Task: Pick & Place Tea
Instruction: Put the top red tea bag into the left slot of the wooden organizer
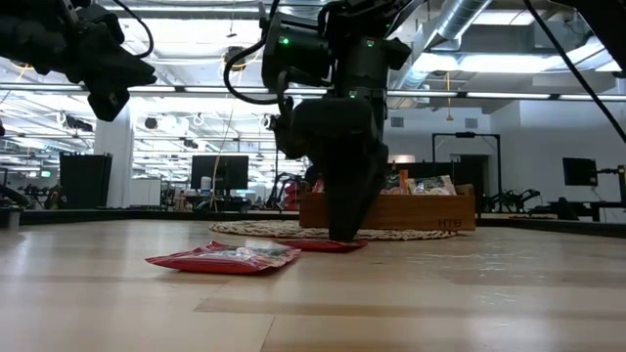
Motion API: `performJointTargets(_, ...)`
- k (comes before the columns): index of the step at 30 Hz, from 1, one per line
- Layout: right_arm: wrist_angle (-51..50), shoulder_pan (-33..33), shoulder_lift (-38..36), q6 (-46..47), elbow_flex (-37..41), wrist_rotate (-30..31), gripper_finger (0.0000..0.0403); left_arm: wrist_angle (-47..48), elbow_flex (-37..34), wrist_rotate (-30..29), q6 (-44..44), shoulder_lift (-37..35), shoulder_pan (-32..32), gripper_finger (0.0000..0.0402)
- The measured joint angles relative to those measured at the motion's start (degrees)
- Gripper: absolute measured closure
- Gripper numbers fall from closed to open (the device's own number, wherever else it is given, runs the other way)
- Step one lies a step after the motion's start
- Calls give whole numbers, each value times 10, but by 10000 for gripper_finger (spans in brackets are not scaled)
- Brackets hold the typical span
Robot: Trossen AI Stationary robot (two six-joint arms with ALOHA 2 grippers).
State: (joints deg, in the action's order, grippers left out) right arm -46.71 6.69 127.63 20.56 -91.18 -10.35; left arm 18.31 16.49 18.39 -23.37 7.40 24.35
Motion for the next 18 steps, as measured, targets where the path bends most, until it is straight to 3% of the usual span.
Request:
performJointTargets(6, -2, 2, 0, 8, 1, 16, 271, 0, 0, 0, 0, 0, 0, 351)
performJointTargets(18, -12, 1, 0, 9, 1, 4, 379, 0, 0, 0, 1, 0, 0, 351)
